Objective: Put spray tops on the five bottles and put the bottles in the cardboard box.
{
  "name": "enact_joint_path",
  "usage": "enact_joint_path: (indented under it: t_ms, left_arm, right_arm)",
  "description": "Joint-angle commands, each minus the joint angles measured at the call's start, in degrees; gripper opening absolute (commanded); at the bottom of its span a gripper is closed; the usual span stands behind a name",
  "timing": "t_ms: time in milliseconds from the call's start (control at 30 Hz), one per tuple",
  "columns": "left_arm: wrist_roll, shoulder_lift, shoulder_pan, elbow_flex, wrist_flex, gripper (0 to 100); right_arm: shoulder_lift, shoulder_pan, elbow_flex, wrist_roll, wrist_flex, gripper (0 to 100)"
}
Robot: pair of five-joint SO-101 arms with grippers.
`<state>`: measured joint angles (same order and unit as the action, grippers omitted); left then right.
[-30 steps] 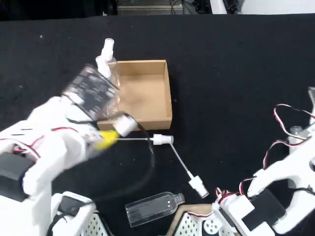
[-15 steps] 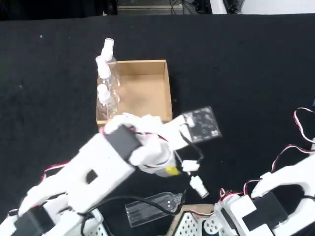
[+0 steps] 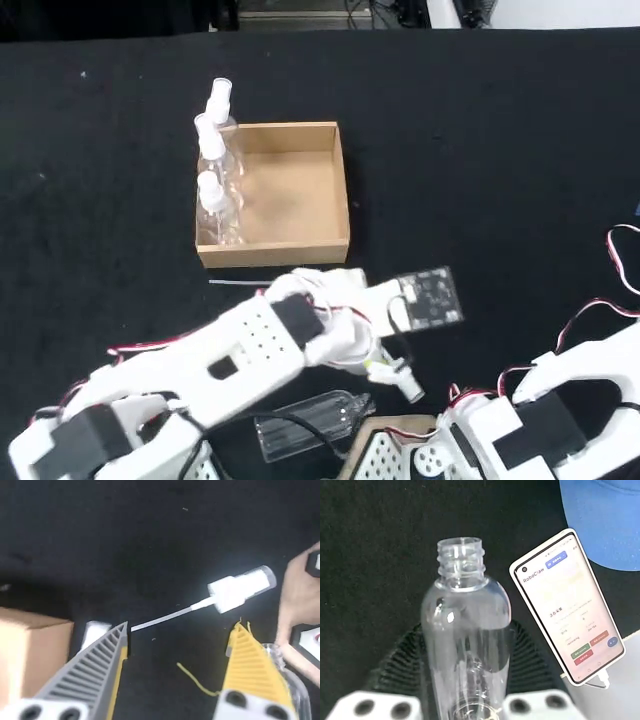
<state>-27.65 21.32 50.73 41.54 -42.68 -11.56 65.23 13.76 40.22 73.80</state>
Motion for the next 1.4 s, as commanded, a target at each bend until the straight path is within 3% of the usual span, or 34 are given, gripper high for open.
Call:
enact_joint_path:
  t_ms: [0,200,533,700,867,1167,1367]
  left_arm:
    - [0.7,-5.1,1.1,-3.38,4.22,31]
    - [0.7,-15.21,1.36,-6.55,9.58,31]
    - [0.79,-24.18,1.27,-15.69,9.05,31]
    - [5.71,-25.14,1.98,-16.57,8.88,31]
    - [6.51,-22.07,2.59,-20.7,-1.93,31]
    - [28.4,-22.24,7.78,-22.29,-4.31,31]
    - [31.74,-26.46,10.07,-22.81,-2.81,31]
  right_arm:
    - [0.75,1.41,-3.82,0.44,-1.49,1.1]
    - [1.98,3.78,-5.67,0.53,-1.49,1.1]
    - [1.98,4.22,-6.29,0.62,-1.41,1.1]
    - [1.98,4.22,-6.29,0.62,-1.41,1.1]
    - [1.98,4.4,-6.29,0.62,-1.41,1.1]
    - [1.98,4.04,-6.2,0.62,-1.41,1.1]
    - [1.98,4.04,-6.2,0.62,-1.41,1.1]
